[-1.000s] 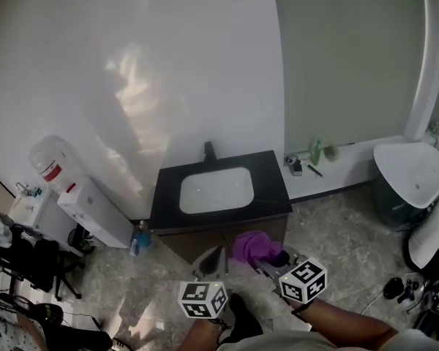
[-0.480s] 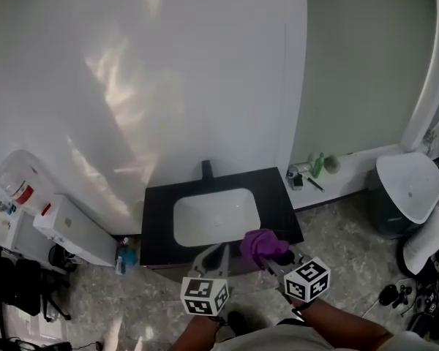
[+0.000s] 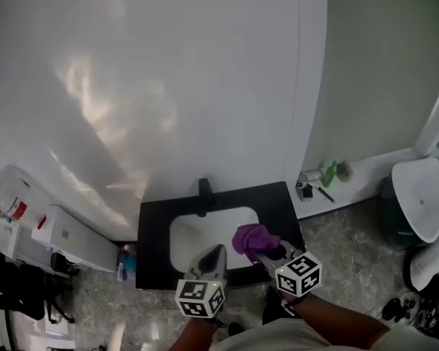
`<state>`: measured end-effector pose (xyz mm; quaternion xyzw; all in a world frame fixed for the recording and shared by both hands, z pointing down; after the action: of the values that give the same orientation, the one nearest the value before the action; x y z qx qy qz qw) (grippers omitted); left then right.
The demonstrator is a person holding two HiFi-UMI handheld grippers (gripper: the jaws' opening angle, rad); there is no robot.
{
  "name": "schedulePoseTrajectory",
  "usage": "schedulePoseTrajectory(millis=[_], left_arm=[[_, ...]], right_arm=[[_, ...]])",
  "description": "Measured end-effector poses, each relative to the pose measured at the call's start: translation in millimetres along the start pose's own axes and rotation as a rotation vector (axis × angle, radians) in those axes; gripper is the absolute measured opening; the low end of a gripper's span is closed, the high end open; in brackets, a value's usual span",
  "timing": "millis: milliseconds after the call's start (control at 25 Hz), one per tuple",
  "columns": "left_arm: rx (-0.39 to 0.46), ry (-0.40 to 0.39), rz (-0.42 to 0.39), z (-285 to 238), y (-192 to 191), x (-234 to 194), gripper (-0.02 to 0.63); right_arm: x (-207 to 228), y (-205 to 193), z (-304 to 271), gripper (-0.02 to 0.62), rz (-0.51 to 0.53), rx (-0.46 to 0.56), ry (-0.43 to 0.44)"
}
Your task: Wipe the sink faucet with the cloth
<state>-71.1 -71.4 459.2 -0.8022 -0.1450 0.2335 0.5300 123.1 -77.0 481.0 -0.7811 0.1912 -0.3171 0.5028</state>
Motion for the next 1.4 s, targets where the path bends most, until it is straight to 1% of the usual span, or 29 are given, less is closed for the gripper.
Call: schedulePoseTrajectory(millis=[160,280,480,560,640,760,880,960,1000,1080,1200,1280,1400], left_arm=[[0.02,0.073,0.015,-53.0,24.1,-21.4,0.006],[0.019,0.117,0.034,-78.9,34.4,-41.7,0.007],[-0.01,0.139,0.085,-115.2,27.5,-81.2,0.006],[-0.04,0.138,0.108,-123.1,20.2,-97.2,0.007],[-0.063,0.143,0.109,-127.9,19.0,-117.5,0.006],[-0.073,0.15,0.125,-131.0,24.4,-144.3,0.006],[-0.084,0.16,0.136,-131.8,25.1,-172.7,0.006],[-0.084,0.172,0.149,-128.9,23.3,-190.9,0.006],[-0.083,0.175,0.152,-127.2,22.5,-197.9,0.006],[-0.082,0.175,0.155,-125.6,20.8,-208.7,0.006],[-0.086,0.166,0.169,-126.6,16.3,-219.8,0.007],[-0.092,0.156,0.172,-127.9,14.6,-222.9,0.006],[-0.094,0.143,0.16,-130.4,19.1,-221.5,0.008]], right_arm=[[59.5,37.8,-57.6,0.066,0.067,-0.041,0.095],[90.3,48.2,-100.4,0.066,0.078,-0.106,0.16],[123.4,54.7,-184.1,0.067,0.075,-0.177,0.196],[128.0,54.9,-228.4,0.066,0.089,-0.236,0.227],[130.3,57.5,-280.9,0.066,0.134,-0.305,0.261],[140.0,63.5,-353.7,0.067,0.203,-0.382,0.261],[154.0,58.5,-406.4,0.067,0.226,-0.436,0.202],[157.6,46.9,-417.9,0.067,0.204,-0.446,0.167],[154.9,40.8,-414.5,0.067,0.186,-0.44,0.167],[140.7,25.6,-395.3,0.066,0.171,-0.438,0.196],[115.6,1.2,-368.8,0.066,0.156,-0.486,0.259],[111.9,6.9,-370.2,0.067,0.159,-0.475,0.264],[135.6,41.2,-394.9,0.067,0.159,-0.396,0.181]])
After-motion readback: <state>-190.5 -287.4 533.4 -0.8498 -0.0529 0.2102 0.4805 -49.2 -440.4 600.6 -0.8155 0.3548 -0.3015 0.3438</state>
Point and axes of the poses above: the fingertips, and each gripper's own axes: z backward along the fingers, x to its right, y out of its top, the point moved 9 cm from there along z, backward along the fingers, and after that the axes turned 3 degrees about -x, right-handed, at the moved point
